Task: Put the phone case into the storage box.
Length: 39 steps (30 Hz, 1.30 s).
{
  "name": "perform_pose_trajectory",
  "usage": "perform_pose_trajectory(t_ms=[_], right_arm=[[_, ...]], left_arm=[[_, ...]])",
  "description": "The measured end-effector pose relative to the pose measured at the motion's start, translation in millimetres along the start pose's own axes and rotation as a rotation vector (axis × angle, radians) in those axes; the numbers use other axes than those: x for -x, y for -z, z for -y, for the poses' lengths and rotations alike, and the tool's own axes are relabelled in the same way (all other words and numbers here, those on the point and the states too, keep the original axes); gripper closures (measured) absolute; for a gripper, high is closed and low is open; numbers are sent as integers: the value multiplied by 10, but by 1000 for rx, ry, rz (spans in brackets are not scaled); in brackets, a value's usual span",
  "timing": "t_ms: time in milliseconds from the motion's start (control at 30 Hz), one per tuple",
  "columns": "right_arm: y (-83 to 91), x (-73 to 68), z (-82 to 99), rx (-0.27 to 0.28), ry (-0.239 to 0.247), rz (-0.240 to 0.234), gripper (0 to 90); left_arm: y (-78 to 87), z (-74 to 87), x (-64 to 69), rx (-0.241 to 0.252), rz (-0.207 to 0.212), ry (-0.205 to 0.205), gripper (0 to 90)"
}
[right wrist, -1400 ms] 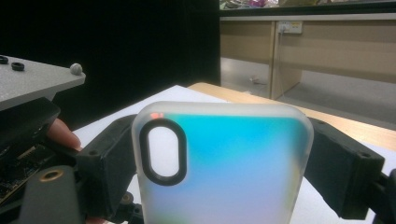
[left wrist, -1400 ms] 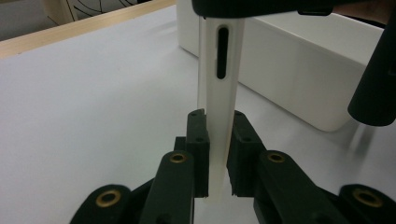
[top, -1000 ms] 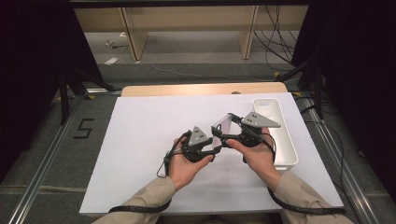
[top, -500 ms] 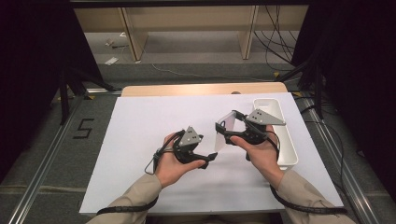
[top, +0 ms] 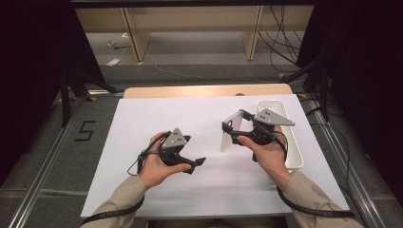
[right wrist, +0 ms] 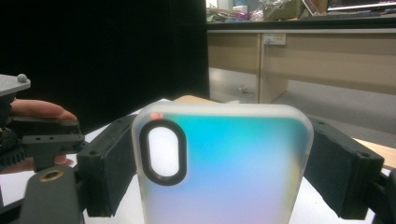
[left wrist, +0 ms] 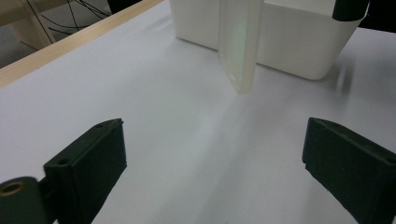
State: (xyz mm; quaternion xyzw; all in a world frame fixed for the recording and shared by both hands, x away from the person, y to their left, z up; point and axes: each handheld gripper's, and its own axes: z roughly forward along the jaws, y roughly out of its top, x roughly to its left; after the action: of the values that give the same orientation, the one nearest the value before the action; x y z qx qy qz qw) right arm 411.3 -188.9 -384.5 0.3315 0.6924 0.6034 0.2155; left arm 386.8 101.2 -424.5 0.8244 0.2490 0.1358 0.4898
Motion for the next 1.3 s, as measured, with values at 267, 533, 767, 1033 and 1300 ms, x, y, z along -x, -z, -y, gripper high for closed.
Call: perform_pose_trajectory(t_ms=[267,533,767,1033,1300], right_arm=[[24,31,-29,5,-4,10,178],[32,48,-39,10,-8,15,178],[45,63,-54,11,-10,22,178],[61,98,-70,17,-14,33,178],[85,130,-99,24,-15,48,178]], left_arm=[[134,111,-112,-8,-10,1,0],[259,200,-206,-15,-34,-4,0],[329,260,-260,-22,-43,-9,0],[387,312,-319,-20,-48,-3,0],[425,348,-365,-14,-56,9,0]])
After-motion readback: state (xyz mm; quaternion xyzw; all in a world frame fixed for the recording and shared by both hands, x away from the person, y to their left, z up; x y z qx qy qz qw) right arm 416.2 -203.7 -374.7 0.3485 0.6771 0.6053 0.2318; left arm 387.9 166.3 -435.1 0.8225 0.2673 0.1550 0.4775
